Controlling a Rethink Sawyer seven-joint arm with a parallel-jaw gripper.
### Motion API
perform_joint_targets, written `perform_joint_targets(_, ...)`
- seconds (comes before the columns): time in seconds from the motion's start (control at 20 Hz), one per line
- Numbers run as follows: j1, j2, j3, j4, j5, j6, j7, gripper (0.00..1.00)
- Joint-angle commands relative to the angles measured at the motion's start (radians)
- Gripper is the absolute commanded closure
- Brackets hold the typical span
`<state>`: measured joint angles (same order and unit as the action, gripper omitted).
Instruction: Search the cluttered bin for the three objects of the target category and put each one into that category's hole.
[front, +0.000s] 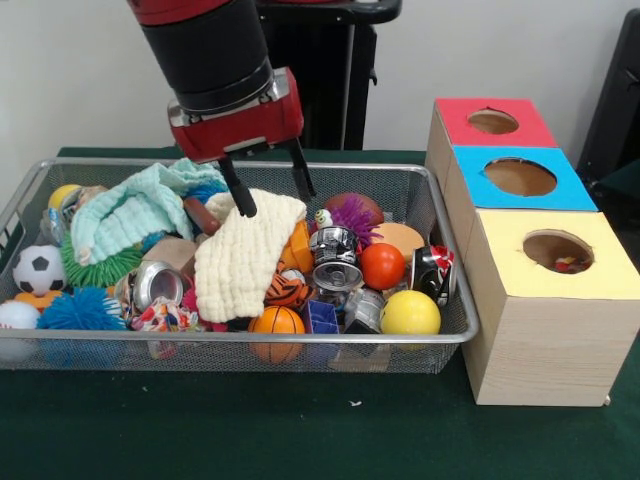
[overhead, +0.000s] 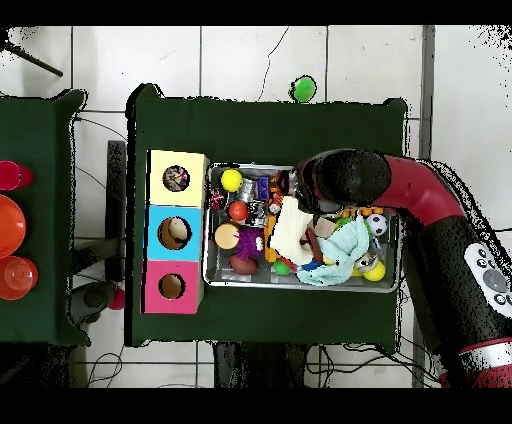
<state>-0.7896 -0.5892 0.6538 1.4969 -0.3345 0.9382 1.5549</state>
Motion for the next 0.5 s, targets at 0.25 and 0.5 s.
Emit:
perform_joint_targets(0.25,0.043,0.004,-0.023,-0.075,-0.241,0.104,-0.317,0.0)
perform_joint_targets(0.5,0.034,0.027,-0.006,-0.111,-0.29,0.104,-0.335,0.0)
